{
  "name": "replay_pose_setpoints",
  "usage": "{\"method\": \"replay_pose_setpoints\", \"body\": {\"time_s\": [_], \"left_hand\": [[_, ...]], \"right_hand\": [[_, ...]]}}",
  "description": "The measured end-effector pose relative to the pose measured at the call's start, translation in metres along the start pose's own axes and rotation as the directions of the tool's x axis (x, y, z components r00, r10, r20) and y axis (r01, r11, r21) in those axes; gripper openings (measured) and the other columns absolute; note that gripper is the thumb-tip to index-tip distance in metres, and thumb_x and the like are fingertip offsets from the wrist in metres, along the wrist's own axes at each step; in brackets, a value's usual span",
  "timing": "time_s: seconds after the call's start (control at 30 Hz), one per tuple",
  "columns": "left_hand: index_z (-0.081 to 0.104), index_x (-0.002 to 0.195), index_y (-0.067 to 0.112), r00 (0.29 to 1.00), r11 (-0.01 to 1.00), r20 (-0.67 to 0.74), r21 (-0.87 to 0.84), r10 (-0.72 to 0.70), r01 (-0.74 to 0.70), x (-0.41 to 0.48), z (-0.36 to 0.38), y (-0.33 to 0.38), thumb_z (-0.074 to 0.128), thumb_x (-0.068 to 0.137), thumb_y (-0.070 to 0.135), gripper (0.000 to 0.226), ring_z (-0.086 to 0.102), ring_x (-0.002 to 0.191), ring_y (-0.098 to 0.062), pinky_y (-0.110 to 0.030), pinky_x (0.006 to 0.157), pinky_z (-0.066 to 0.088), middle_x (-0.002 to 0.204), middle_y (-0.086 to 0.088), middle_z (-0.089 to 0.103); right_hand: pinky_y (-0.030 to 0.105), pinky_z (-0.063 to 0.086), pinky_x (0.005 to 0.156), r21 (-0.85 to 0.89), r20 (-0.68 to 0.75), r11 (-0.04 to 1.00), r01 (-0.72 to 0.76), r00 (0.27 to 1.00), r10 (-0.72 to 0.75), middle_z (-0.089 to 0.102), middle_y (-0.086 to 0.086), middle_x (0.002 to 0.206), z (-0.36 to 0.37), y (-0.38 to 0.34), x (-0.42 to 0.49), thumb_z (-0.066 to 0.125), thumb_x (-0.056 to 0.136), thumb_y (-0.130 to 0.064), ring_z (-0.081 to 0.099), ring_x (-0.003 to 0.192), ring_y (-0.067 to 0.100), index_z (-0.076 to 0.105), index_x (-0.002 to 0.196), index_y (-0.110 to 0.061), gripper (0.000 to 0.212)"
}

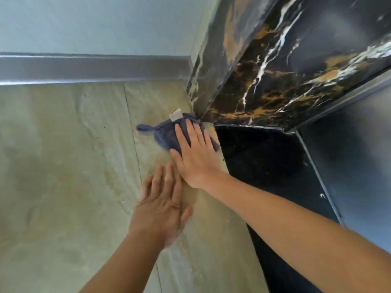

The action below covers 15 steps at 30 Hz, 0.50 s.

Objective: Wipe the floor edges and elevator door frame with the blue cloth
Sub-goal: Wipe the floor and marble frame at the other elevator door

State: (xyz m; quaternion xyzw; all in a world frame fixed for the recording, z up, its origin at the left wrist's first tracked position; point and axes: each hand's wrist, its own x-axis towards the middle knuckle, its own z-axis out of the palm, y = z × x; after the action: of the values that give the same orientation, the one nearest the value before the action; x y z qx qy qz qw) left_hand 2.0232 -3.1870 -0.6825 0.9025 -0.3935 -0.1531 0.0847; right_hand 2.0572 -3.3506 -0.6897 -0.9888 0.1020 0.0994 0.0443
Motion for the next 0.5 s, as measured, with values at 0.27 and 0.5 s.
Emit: {"method": "replay_pose_setpoints", "body": {"time_s": [0.27, 0.5], "left_hand": [[-0.030, 0.142, 0.013, 0.996, 1.000, 0.092, 0.020, -0.013, 0.011, 0.000, 0.000, 0.000, -0.003, 0.090, 0.064, 0.078, -0.044, 0.132, -0.029, -0.045, 0.114, -0.021, 0.158, -0.013, -0.027], [-0.023, 0.148, 0.014, 0.981, 1.000, 0.194, 0.016, -0.003, 0.000, 0.000, -0.010, -0.003, 0.010, 0.093, 0.063, 0.081, -0.040, 0.136, -0.028, -0.043, 0.112, -0.024, 0.156, -0.011, -0.031]], "right_hand": [[0.045, -0.001, 0.121, 0.001, -0.005, 1.000, 0.015, 1.000, -0.015, 0.001, 0.017, 0.162, -0.024, -0.024, 0.102, 0.022, 0.100, -0.048, -0.002, 0.149, 0.031, 0.005, 0.155, -0.011, 0.068], [0.045, 0.001, 0.121, 0.021, -0.060, 0.999, -0.044, 0.997, 0.045, 0.005, 0.015, 0.163, -0.024, -0.026, 0.101, 0.021, 0.100, -0.047, 0.001, 0.150, 0.029, 0.007, 0.155, -0.013, 0.065]]}}
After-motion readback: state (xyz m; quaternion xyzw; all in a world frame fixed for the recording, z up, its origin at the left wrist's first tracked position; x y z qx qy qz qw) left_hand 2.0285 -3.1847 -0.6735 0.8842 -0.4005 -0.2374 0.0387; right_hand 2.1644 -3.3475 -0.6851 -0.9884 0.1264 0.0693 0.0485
